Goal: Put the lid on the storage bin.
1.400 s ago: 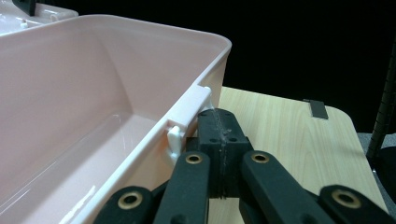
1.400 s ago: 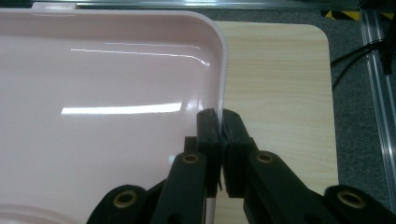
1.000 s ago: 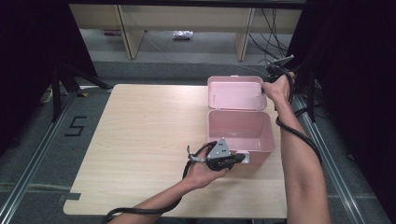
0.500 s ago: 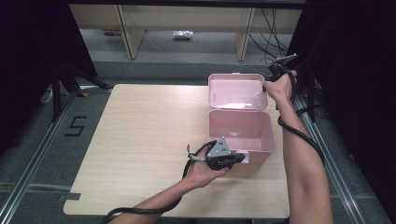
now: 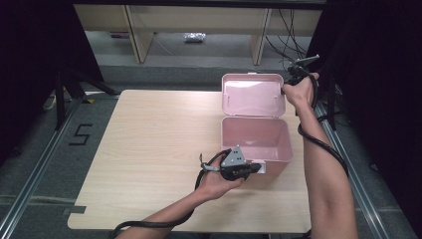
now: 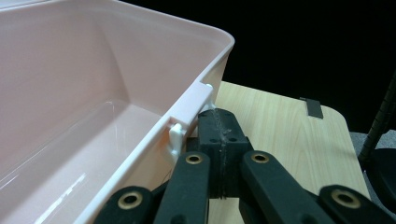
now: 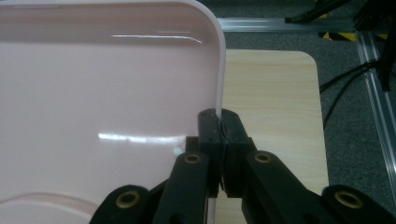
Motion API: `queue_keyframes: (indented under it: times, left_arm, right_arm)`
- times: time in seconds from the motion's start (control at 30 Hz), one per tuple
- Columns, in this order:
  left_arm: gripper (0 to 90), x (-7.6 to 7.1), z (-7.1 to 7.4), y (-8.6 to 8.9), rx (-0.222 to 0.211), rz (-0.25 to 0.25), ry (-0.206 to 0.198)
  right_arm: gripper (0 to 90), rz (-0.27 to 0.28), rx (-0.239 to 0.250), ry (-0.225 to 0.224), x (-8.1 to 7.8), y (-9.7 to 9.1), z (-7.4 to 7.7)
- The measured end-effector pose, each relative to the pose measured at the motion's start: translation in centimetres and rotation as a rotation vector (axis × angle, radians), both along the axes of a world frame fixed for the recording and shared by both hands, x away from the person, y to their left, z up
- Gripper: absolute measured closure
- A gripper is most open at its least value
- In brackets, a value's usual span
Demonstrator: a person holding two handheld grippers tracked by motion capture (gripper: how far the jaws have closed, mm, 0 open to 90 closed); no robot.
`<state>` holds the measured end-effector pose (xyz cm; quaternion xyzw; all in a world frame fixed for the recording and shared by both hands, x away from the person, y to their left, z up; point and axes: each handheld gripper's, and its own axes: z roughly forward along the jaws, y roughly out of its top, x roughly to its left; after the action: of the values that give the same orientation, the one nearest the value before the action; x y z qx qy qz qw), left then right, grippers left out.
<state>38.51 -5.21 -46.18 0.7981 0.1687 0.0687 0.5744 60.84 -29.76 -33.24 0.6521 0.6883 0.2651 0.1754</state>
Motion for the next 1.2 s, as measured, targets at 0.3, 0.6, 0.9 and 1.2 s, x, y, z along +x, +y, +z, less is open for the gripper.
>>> queue_keyframes:
  times: [0.3, 0.6, 0.9, 1.2]
  left_arm:
    - [90.0, 0.2, 0.1, 0.1, 0.004, 0.002, 0.007]
    - [90.0, 0.3, 0.1, 0.0, 0.002, 0.007, 0.015]
    - [90.0, 0.3, 0.1, 0.1, -0.006, 0.01, 0.021]
    - [90.0, 0.4, 0.1, 0.1, -0.008, 0.013, 0.027]
  right_arm:
    - [90.0, 0.004, 0.0, -0.021, -0.6, -0.2, 0.6]
    - [90.0, 0.012, 0.001, -0.038, -1.2, -0.1, 1.3]
    - [90.0, 0.003, 0.013, -0.051, -1.7, -0.4, 1.4]
    - [90.0, 0.019, -0.014, -0.103, -2.2, -0.5, 1.3]
